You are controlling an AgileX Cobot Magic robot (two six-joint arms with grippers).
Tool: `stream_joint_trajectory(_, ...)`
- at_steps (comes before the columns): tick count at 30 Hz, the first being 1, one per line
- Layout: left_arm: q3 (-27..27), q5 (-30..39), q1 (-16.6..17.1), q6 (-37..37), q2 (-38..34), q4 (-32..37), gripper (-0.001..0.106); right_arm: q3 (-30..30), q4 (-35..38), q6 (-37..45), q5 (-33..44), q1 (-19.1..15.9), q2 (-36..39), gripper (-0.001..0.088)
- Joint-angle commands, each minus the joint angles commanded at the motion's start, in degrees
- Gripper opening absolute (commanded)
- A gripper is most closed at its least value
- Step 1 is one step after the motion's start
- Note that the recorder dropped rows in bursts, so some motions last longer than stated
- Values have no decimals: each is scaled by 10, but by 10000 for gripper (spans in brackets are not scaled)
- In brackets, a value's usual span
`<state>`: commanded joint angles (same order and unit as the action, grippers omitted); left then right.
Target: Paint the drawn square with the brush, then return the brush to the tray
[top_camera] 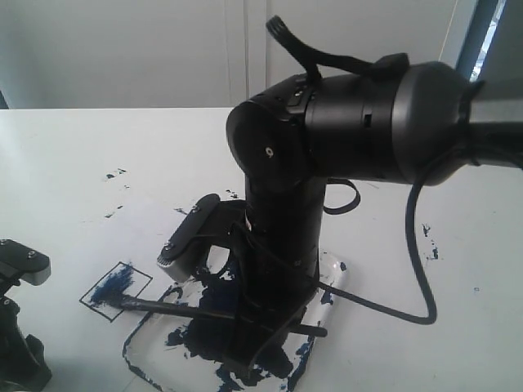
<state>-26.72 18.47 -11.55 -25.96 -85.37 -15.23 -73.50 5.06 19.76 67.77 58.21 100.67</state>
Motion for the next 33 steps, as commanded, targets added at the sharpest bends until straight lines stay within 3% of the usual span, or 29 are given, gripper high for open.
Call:
stream_joint_trajectory(4,0,0,0,0,0,0,586,0,-18,-7,0,0,0,0)
stream_joint_trajectory(11,0,1,0,0,0,0,586,0,-114,-96,-6,0,0,0)
stream_joint_trajectory(15,0,1,0,0,0,0,586,0,-92,-76,-6,0,0,0)
stream_joint_trajectory(18,0,1,0,0,0,0,586,0,-7,-7,17,0,0,0)
stream_joint_trajectory(20,0,0,0,0,0,0,586,0,6,3,22,0,-1,0)
stream_joint_trajectory(23,0,0,0,0,0,0,586,0,-16,-11,22,0,-1,0)
stream_joint_trajectory(27,0,1,0,0,0,0,586,0,-106,-84,13,0,-1,0)
stream_joint_trajectory(33,0,1,0,0,0,0,586,0,-105,-84,14,0,-1,0)
